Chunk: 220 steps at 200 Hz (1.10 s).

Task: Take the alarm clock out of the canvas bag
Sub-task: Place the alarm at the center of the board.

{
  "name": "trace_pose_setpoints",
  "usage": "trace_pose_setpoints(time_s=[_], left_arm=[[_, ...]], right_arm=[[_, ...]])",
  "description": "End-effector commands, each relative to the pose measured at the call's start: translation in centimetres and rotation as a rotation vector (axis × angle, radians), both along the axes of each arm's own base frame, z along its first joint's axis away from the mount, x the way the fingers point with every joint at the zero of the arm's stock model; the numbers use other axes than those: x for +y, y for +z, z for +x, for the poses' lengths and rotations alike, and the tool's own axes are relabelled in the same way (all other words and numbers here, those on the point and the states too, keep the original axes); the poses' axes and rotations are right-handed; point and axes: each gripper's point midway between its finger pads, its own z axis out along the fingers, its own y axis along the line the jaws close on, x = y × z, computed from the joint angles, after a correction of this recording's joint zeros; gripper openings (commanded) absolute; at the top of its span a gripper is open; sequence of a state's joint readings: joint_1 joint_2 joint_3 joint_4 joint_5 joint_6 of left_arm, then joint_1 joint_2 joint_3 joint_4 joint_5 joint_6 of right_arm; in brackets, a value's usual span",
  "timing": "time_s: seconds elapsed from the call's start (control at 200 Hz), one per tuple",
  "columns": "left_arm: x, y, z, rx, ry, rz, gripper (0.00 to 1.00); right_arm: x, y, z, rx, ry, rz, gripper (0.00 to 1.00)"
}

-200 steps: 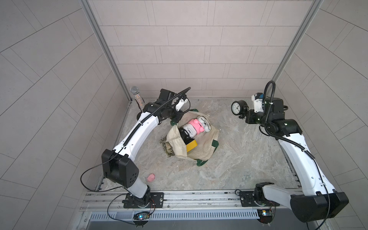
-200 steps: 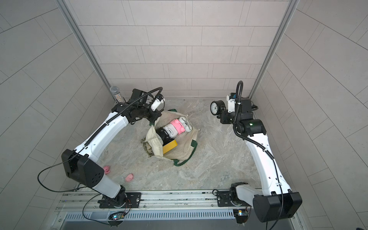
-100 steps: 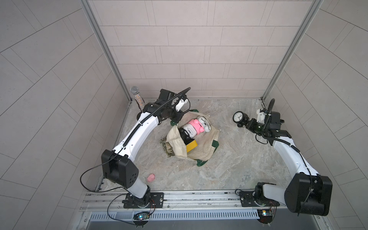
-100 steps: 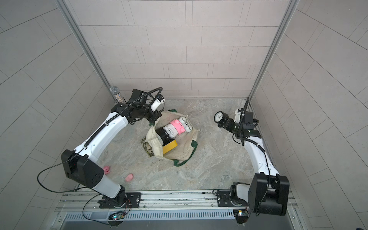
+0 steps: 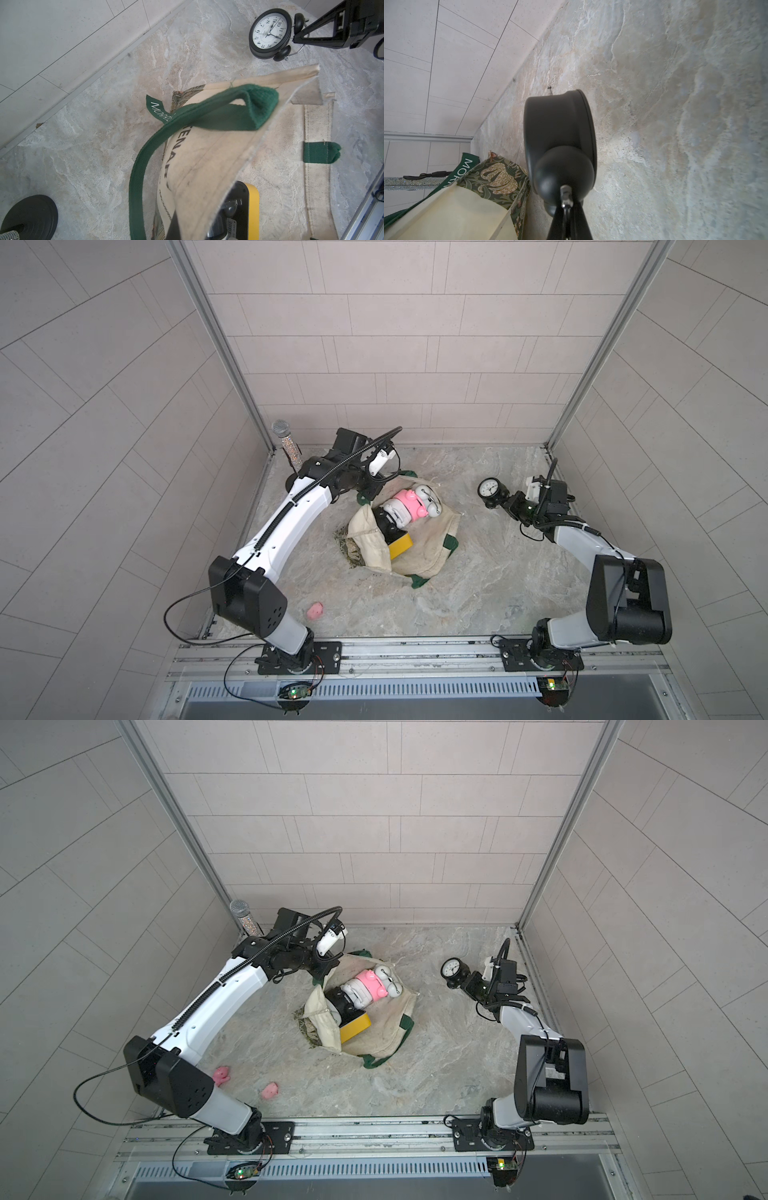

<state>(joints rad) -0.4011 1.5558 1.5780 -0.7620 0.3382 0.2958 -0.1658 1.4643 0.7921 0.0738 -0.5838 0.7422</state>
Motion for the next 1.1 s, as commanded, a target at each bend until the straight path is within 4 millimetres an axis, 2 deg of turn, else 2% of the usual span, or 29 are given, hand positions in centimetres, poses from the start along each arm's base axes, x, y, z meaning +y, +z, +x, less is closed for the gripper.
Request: trace_pose_setpoints(time_s=[0.0, 0.275, 0.44, 0.57, 0.666, 0.796, 0.941, 1.096], left_arm=[[-1.0, 6.7, 0.6, -0.231, -0.038, -0.096, 0.00], [-1.0, 6.5, 0.8, -0.230, -0.036, -0.090, 0.00], [-1.1, 6.4, 0.8, -0.231, -0.038, -0.089, 0.00], [-1.1, 6.4, 0.9, -0.231, -0.039, -0.090, 0.00], [-1.2, 6.4, 0.9, -0.229, -0.042, -0.093, 0.00], [-1.2, 6.4, 0.9, -0.228, -0.040, -0.094, 0.00], [-1.3, 6.3, 0.8, -0.223, -0.044, -0.093, 0.00], [-1.3, 6.4, 0.8, -0.227, -0.045, -0.093, 0.00]], right_arm=[[-0.3, 1.5, 1.6, -0.085, -0.011, 0.029, 0.00], [-1.5, -1.4, 2.0, -0.052, -0.090, 0.041, 0.00], [-1.6, -3.8, 2.1, 0.002, -0.095, 0.057, 0.00], [-1.7, -4.9, 2.3, 0.020, -0.091, 0.059, 0.00], [-2.0, -5.6, 2.4, 0.029, -0.100, 0.064, 0.00], [-2.6, -6.2, 2.7, 0.034, -0.118, 0.087, 0.08], [-3.3, -6.6, 3.1, 0.035, -0.127, 0.084, 0.11], [-4.4, -6.7, 3.6, 0.026, -0.151, 0.092, 0.12]])
